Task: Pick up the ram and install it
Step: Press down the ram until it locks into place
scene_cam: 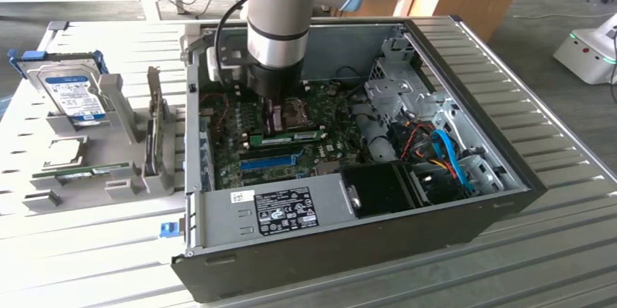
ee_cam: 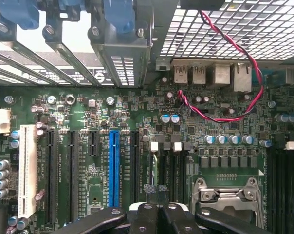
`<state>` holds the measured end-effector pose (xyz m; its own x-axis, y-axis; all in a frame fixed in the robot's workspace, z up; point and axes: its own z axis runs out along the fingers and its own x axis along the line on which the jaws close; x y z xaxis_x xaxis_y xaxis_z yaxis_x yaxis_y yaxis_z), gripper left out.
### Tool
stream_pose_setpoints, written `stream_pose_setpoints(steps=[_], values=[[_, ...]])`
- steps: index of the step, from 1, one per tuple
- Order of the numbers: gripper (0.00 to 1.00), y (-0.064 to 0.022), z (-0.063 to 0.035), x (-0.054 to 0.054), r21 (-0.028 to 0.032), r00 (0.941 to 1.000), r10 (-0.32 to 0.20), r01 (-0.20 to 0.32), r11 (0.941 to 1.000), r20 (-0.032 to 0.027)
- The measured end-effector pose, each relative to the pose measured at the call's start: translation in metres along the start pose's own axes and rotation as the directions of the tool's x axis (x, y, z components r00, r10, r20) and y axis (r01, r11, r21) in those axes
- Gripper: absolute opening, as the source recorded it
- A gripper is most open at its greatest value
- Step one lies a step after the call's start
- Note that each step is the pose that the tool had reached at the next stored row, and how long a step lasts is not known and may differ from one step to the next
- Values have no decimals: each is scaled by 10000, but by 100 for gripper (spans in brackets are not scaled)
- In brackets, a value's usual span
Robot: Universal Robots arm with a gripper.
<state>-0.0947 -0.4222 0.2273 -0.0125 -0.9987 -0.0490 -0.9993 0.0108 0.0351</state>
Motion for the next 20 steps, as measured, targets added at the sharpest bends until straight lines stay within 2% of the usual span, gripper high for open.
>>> stream_pose_setpoints(steps=[20], values=[[11,-1,40,2,-2,10000,1,-1,10000,-3]])
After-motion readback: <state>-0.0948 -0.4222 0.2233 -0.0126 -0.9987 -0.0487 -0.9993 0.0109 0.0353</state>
